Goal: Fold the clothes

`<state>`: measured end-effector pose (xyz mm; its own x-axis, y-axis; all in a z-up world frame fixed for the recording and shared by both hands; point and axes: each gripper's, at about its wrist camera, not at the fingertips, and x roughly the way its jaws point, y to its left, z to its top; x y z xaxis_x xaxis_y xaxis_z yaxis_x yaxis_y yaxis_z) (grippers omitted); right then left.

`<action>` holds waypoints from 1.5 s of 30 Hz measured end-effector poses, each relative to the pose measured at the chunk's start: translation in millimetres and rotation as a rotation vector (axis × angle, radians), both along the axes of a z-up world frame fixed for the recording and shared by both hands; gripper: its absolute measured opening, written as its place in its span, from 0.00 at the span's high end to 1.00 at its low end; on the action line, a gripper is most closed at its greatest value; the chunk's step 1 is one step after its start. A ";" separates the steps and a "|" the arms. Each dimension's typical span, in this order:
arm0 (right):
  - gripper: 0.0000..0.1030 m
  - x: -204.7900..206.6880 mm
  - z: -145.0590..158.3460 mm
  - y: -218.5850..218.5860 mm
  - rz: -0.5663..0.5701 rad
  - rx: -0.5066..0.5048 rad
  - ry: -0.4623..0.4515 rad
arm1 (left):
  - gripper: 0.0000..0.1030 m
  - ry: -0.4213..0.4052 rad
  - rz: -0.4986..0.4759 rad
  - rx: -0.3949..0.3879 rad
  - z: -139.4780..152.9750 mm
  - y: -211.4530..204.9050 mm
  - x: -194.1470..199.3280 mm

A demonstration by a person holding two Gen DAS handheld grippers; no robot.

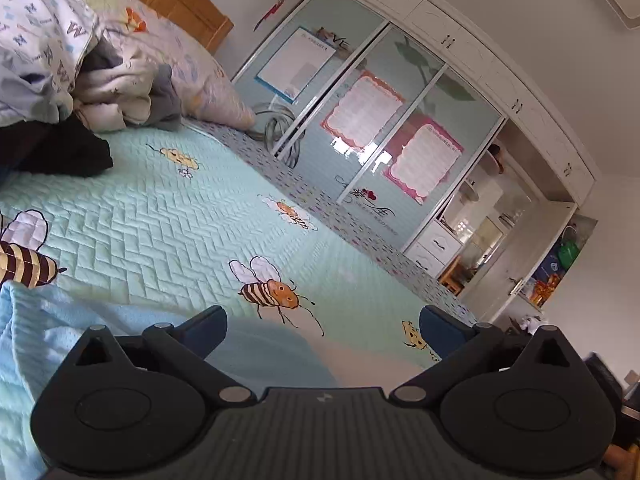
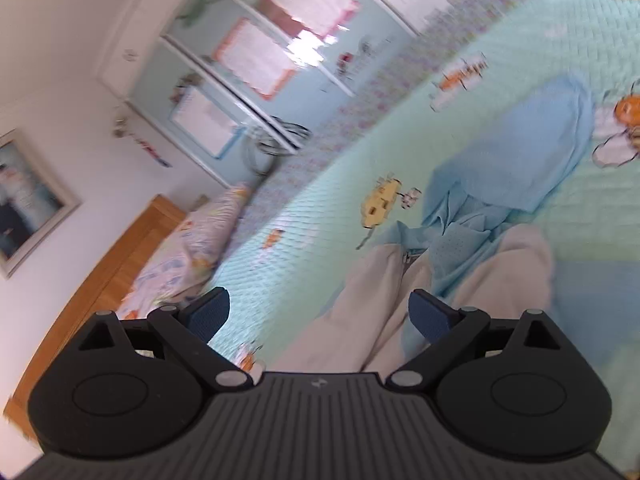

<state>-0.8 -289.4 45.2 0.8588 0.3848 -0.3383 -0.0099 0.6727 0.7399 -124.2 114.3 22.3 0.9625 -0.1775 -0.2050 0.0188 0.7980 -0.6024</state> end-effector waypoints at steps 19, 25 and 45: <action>0.73 52.3 -13.0 67.5 0.023 -0.328 0.138 | 0.01 0.045 -0.001 -0.084 -16.6 24.4 8.9; 0.96 57.4 -0.8 75.4 -0.029 -0.373 0.152 | 0.01 0.045 0.005 -0.109 -17.0 28.2 5.2; 0.31 133.2 129.5 248.8 0.424 -0.297 -0.156 | 0.01 -0.071 0.157 -0.060 1.3 38.7 -18.7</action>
<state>132.3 -40.6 174.7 0.6976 0.6157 -0.3665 -0.4202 0.7658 0.4868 -142.9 153.0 23.6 0.9910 -0.0333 -0.1294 -0.0595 0.7569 -0.6508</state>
